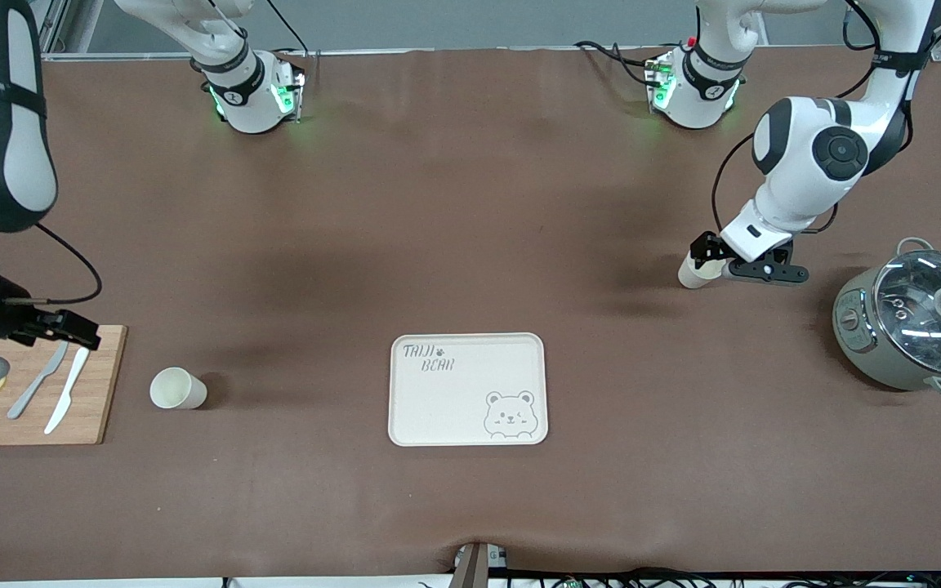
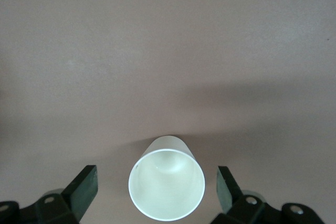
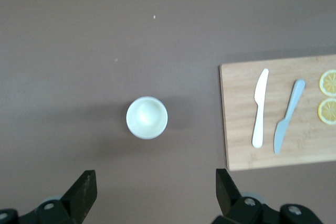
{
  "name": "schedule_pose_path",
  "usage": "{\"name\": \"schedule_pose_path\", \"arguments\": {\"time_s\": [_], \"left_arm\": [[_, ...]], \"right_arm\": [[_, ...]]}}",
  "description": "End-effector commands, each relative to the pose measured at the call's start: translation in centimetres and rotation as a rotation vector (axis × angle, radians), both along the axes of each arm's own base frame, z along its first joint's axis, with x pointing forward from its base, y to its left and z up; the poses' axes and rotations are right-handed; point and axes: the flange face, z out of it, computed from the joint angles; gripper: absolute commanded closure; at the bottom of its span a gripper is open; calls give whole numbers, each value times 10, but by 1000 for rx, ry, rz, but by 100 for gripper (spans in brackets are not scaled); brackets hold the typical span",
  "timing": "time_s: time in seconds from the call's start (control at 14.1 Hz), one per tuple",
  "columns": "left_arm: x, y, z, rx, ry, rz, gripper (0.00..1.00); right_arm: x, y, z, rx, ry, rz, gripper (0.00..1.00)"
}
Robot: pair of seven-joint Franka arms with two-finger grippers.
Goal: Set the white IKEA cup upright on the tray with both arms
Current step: 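Grasp the white cup with the left gripper while the right gripper descends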
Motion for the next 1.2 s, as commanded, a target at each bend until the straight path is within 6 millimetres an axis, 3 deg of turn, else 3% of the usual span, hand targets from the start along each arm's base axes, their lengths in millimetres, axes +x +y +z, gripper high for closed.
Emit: {"name": "schedule_pose_path", "arguments": {"time_s": [0.0, 0.35, 0.64, 1.13], "left_arm": [[-15, 14, -8, 8, -40, -9, 0], [-20, 46, -26, 15, -55, -40, 0], [-20, 47, -29, 14, -50, -38, 0], [-21, 44, -55, 10, -75, -41, 0]], "right_arm": [[17, -10, -17, -2, -26, 69, 0], [35, -33, -69, -22, -48, 171, 0], [40, -28, -108, -14, -4, 186, 0], [41, -27, -147, -6, 51, 191, 0]]}}
